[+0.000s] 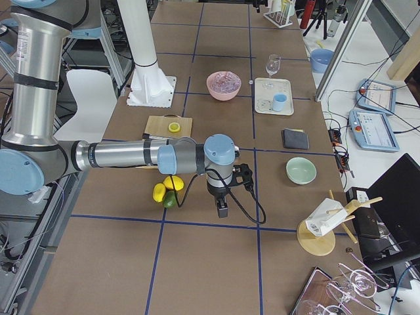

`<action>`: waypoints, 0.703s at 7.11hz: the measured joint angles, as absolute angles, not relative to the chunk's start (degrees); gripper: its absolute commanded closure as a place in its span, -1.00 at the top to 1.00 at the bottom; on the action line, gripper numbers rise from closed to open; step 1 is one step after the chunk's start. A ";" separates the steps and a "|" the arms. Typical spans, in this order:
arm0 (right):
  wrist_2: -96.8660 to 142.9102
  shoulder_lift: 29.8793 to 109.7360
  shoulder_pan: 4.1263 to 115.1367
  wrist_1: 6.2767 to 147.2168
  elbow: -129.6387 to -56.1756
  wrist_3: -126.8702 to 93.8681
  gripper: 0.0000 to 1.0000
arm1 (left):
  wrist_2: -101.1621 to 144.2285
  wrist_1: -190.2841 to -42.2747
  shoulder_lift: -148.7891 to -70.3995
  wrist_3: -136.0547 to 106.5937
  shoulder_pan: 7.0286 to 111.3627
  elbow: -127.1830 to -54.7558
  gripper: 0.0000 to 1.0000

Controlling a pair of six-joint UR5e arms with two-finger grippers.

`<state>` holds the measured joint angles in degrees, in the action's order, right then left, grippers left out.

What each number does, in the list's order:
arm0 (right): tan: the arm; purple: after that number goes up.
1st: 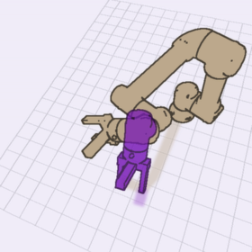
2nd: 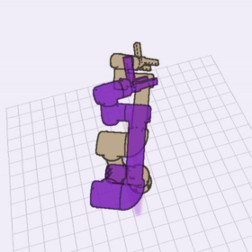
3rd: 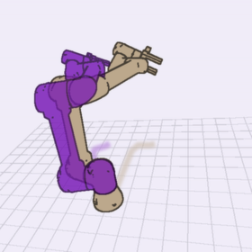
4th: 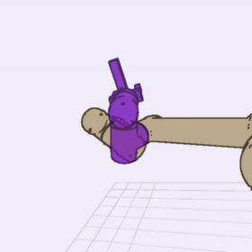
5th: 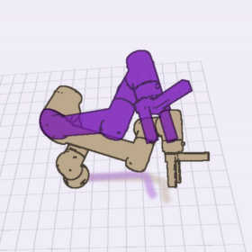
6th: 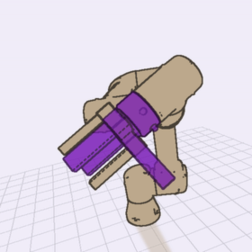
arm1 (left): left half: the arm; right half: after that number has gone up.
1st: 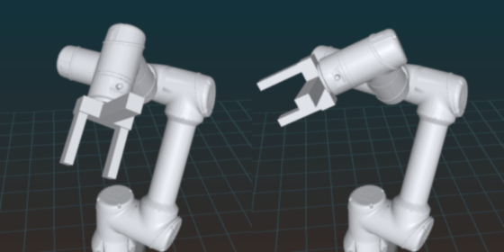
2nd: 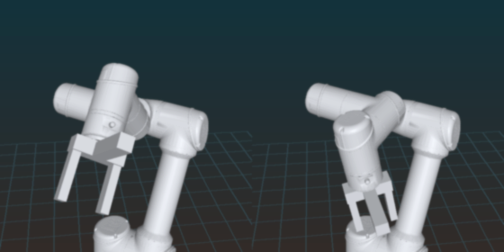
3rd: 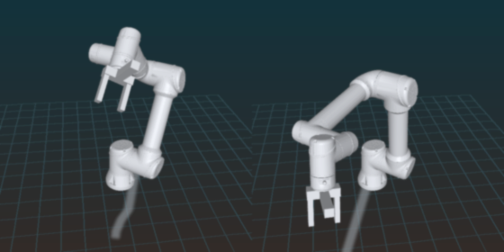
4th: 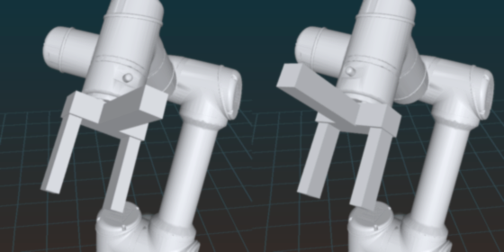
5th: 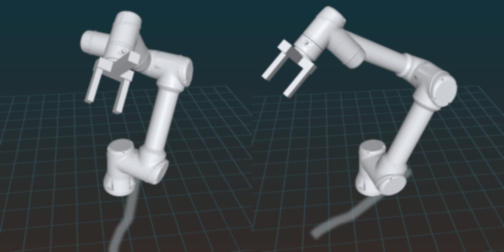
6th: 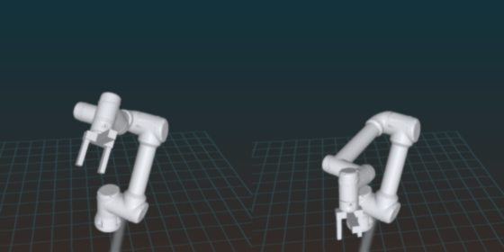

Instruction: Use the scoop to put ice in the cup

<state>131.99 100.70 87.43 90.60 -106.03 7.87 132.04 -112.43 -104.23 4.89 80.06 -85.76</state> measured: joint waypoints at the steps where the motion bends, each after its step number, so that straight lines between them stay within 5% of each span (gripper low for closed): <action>1: 132.00 100.72 87.45 90.61 -106.01 7.79 1.00 | 132.54 -104.97 -103.73 4.57 83.79 -85.82 1.00; 5: 131.99 100.87 87.52 90.64 -105.64 7.17 1.00 | 136.77 -89.91 -94.49 4.91 91.90 -89.13 1.00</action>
<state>131.99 100.87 87.52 90.64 -105.64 7.17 136.77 -89.91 -94.49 4.91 91.90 -89.13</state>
